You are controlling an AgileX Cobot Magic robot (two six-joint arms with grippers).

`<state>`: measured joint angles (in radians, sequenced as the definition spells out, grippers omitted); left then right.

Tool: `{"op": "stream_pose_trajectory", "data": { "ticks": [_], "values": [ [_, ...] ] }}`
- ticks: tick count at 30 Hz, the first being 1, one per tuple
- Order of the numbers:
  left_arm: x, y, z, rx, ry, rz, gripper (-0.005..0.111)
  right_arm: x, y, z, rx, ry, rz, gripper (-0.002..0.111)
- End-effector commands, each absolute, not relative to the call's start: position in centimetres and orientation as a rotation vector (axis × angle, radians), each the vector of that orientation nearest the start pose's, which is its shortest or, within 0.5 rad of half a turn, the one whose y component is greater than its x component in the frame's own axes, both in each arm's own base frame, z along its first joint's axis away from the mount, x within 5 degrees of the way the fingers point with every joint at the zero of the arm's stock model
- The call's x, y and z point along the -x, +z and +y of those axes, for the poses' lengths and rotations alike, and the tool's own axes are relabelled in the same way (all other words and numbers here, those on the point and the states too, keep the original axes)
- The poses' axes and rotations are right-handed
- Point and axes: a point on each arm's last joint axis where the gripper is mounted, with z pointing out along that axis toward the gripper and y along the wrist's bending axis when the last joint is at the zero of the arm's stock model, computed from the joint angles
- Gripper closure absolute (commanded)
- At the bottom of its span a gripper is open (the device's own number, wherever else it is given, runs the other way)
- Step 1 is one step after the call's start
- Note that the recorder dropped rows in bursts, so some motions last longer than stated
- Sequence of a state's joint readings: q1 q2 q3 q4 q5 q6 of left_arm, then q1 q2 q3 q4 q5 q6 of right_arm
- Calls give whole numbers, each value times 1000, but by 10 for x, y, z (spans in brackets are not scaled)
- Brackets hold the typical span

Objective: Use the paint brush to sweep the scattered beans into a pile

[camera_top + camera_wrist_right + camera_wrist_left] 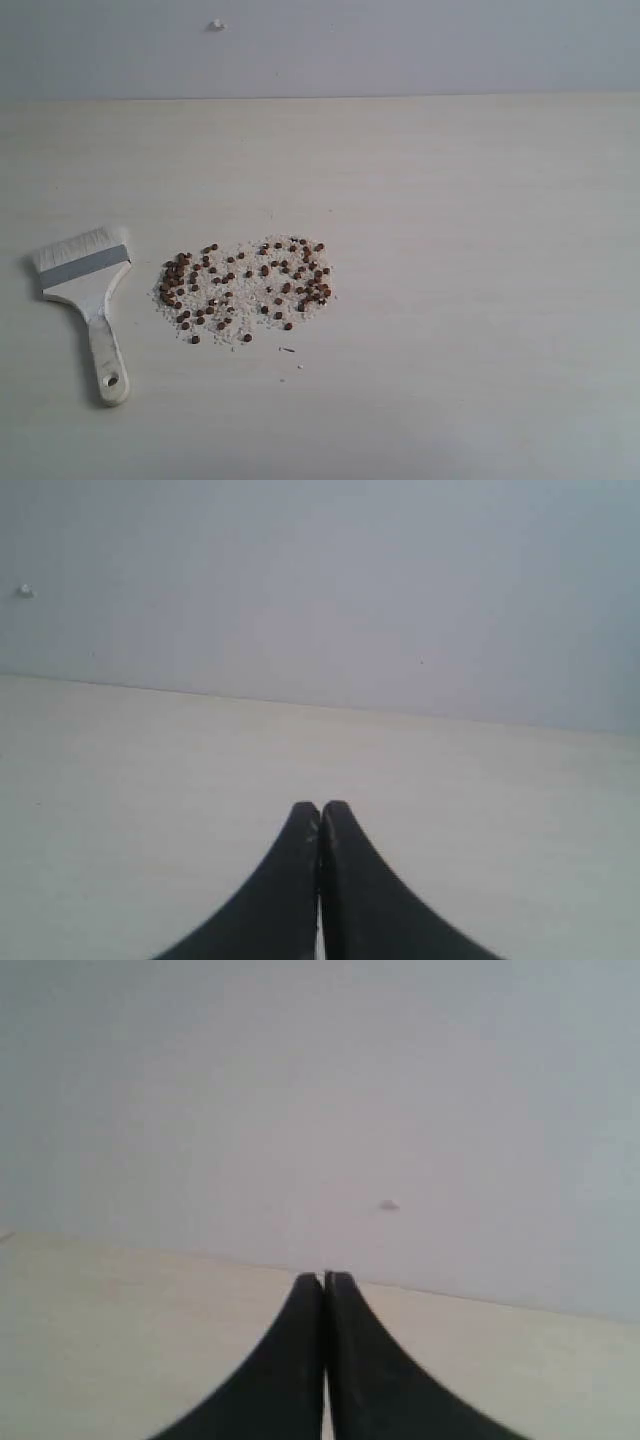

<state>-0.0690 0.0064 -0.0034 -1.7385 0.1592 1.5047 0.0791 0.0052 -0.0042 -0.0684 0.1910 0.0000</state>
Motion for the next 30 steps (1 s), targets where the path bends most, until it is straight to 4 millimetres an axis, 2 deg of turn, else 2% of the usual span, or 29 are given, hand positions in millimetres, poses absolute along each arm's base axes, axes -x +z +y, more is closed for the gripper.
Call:
{"op": "stream_pose_trajectory", "data": {
  "ticks": [1,2,3,6,7,10,11,12,13,15,18,20,23,24,25,27,29,30],
  "values": [
    [-47,219,-37,-106,-617,1451,107,-56,197,3,108,-9,1656,108],
    [-46,219,-38,-96,-661,1453,107,-56,197,3,108,-9,1656,108],
    [-45,230,-36,-14,-711,1431,107,-56,197,3,108,-9,1656,108],
    [-47,265,-14,216,-594,1349,107,-56,197,3,108,-9,1656,108],
    [-55,278,-10,271,-552,1372,107,-56,197,3,108,-9,1656,108],
    [-78,291,-15,264,-563,1475,107,-56,197,3,108,-9,1656,108],
    [-101,294,-17,261,-534,1577,107,-56,197,3,108,-9,1656,108],
    [-113,295,-18,251,-510,1629,107,-56,197,3,108,-9,1656,108],
    [-137,293,-21,201,-453,1728,107,-56,197,3,108,-9,1656,108],
    [-172,279,-26,152,-423,1890,107,-56,197,3,108,-9,1656,108],
    [-203,257,-30,34,-358,2051,107,-56,197,3,108,-9,1656,108],
    [-220,248,-33,-90,-297,2120,107,-56,197,3,108,-9,1656,108],
    [-243,244,-34,-237,-208,2159,107,-56,197,3,109,-10,1656,108],
    [-249,243,-34,-342,-155,2164,107,-56,197,3,109,-10,1656,108],
    [-251,242,-36,-484,-113,2167,107,-56,197,3,109,-10,1656,108],
    [-248,242,-38,-968,28,2148,107,-56,197,3,109,-10,1656,108],
    [-237,242,-33,-1376,154,2143,107,-56,197,3,109,-10,1656,108],
    [-233,243,-27,-1521,233,2142,107,-56,197,3,109,-10,1656,108]
  ]
}}
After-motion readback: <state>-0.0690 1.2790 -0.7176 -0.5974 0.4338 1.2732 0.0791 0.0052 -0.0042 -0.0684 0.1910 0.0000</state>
